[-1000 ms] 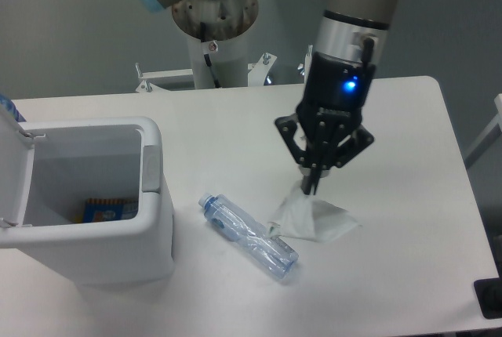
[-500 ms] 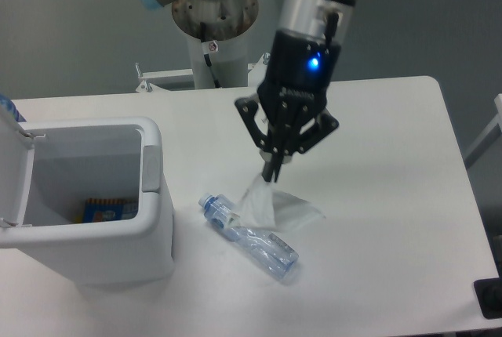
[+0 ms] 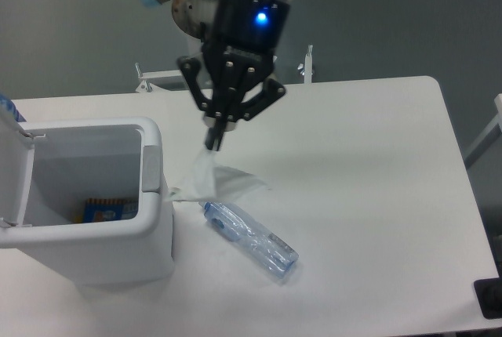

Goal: Place the trash in the trash can
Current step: 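Lower the tissue into the bin and open the gripper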

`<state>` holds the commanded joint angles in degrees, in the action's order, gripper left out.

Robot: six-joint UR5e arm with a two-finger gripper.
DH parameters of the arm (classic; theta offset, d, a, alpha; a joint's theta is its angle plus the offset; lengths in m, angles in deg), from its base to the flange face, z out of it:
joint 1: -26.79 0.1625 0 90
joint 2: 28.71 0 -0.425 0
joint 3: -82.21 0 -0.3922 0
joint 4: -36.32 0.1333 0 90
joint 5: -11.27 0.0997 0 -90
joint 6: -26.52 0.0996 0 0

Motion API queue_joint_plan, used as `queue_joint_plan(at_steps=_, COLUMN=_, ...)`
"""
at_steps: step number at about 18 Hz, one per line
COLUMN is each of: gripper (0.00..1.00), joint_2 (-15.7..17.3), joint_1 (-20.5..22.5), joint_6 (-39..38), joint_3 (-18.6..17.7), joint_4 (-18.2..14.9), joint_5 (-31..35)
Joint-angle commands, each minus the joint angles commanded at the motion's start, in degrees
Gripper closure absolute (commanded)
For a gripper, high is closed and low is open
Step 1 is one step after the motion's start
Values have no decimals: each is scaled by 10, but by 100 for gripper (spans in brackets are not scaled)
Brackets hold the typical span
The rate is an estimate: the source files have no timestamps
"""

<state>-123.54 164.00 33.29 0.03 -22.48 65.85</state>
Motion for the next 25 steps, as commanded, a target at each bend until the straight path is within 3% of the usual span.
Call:
queue_joint_plan(at_steps=5, gripper=98, joint_2=0, joint_1=-50, joint_6=0, joint_3=-23, joint_4=-2, joint_5=1)
queue_joint_plan(at_steps=11, gripper=98, joint_2=20, joint_1=-79, joint_6=7, joint_3=-59, joint_4=4, joint_5=1)
queue_joint_plan(at_steps=21, gripper=96, joint_2=1, joint_1=-125, joint_6=11, joint_3=-77, joint_4=8, joint_5=3)
queue_joint_plan(at_steps=24, gripper=92, joint_2=-5, joint_1=-126, joint_6=11, joint_3=-76, joint_4=8, joint_5=4)
queue_joint_plan(at_steps=25, gripper=84, joint_2=-6, joint_1=-126, joint_6=11, joint_3=-76, joint_4=9, joint_5=4)
